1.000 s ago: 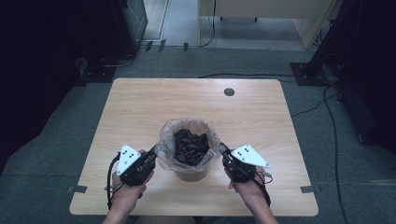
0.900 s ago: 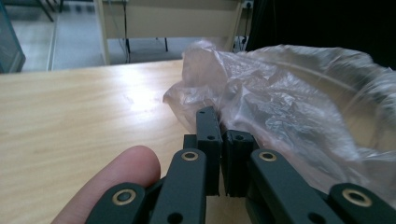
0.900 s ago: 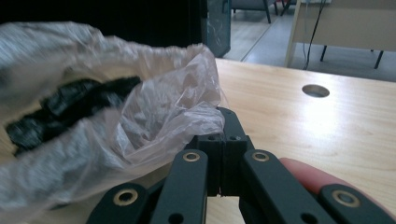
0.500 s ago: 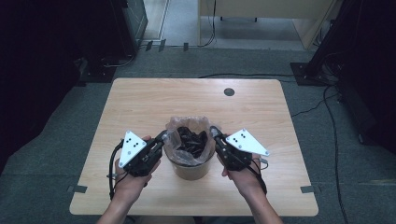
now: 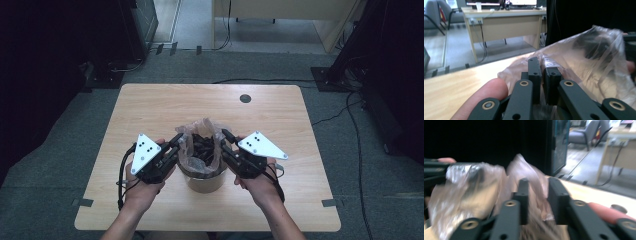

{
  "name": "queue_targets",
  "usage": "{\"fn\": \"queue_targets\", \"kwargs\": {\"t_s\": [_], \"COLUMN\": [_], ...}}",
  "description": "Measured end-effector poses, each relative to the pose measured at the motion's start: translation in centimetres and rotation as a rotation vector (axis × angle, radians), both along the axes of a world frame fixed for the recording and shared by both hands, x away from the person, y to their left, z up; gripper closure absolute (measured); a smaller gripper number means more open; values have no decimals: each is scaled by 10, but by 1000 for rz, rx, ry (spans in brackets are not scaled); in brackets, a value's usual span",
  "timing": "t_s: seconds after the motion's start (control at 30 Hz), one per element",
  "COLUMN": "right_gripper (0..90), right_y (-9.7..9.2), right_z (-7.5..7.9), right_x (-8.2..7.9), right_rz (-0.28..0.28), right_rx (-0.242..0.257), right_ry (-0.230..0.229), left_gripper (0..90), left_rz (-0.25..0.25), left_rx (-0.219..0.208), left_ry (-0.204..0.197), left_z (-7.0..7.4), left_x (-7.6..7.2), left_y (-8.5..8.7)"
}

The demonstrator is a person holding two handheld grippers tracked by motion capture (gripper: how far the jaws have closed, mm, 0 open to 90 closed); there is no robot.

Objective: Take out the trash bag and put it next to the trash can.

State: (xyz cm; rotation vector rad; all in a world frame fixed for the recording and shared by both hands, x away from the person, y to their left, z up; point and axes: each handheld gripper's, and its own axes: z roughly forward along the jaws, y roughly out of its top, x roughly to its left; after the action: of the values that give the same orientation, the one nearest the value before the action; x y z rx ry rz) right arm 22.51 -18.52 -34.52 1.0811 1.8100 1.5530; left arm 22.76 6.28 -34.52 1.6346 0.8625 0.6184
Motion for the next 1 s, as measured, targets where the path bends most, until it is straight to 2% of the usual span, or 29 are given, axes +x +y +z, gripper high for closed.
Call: {"fn": "queue_targets", "kwargs": {"t_s": [0.1,0.27,0.5,0.77,0.87,0.9,1.0], "right_gripper": [633,508,368,211,170,176,394], "right_y": [-12,-14,0,34,47,51,61], "right_z": [-10,-19,-20,-25,-24,-24,-27], "right_x": [-4,-17,-28,-27,-26,-26,-28], "right_rz": [49,98,189,188,179,171,116], "right_rx": [90,86,132,77,33,8,-84], "right_ry": [76,107,127,153,157,146,104], "left_gripper": [852,848,849,849,848,848,844], "left_rz": [2,0,-17,-19,-20,-22,-22], "left_rx": [2,-3,6,7,9,7,0], "left_ry": [13,10,4,4,6,7,4], "left_z": [-4,-2,2,4,4,4,4], "left_x": [1,2,1,1,1,1,0], "left_y": [1,-1,-10,-12,-11,-11,-8]}}
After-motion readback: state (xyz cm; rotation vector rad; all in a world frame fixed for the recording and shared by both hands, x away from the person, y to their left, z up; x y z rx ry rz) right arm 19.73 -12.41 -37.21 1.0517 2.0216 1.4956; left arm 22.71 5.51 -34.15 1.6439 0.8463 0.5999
